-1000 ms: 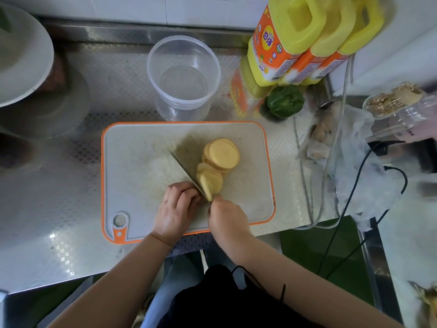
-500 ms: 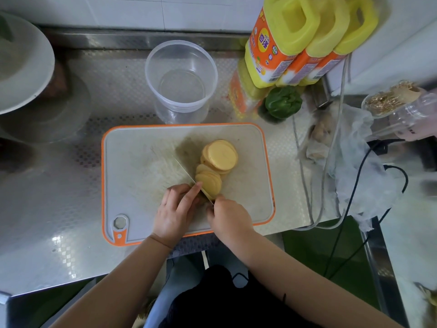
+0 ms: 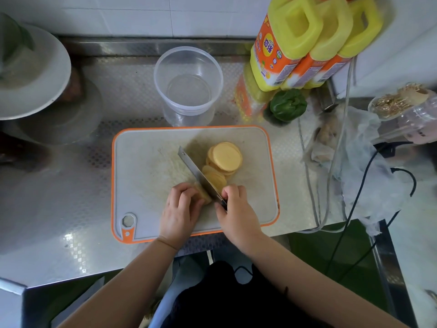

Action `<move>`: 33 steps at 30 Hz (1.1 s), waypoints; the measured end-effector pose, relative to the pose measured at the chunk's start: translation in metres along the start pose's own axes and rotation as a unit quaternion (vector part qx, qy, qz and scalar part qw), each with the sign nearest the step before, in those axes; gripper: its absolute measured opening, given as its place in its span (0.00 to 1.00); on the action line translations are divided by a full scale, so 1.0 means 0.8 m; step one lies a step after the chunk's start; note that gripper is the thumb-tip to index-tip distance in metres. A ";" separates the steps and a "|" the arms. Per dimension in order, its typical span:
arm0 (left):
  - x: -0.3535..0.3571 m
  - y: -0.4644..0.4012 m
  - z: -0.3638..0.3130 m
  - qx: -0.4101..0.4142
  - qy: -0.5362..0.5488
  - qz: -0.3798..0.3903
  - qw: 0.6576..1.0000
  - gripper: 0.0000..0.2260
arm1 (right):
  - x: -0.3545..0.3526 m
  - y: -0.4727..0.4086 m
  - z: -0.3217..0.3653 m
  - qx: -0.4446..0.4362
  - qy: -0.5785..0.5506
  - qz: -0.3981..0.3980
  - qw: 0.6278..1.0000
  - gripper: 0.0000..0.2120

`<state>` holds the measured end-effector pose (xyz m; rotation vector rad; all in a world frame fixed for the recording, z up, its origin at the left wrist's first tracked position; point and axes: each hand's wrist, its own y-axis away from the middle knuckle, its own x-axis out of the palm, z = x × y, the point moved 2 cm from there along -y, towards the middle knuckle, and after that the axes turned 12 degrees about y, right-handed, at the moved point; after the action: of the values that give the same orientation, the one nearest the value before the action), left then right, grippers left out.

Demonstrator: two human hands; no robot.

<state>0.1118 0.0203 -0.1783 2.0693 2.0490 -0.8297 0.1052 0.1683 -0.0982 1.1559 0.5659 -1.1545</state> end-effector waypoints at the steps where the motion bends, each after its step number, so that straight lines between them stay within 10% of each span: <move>1: 0.000 0.002 -0.001 -0.010 0.005 0.006 1.000 0.13 | 0.001 0.003 0.001 -0.004 -0.016 -0.009 1.000 0.12; 33: -0.012 0.007 -0.014 -0.052 -0.006 0.025 0.998 0.20 | 0.016 0.010 -0.009 -0.040 0.068 -0.035 0.996 0.06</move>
<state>0.1207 0.0165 -0.1663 2.0461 1.9813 -0.7100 0.1185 0.1694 -0.1080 1.1601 0.7561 -1.1082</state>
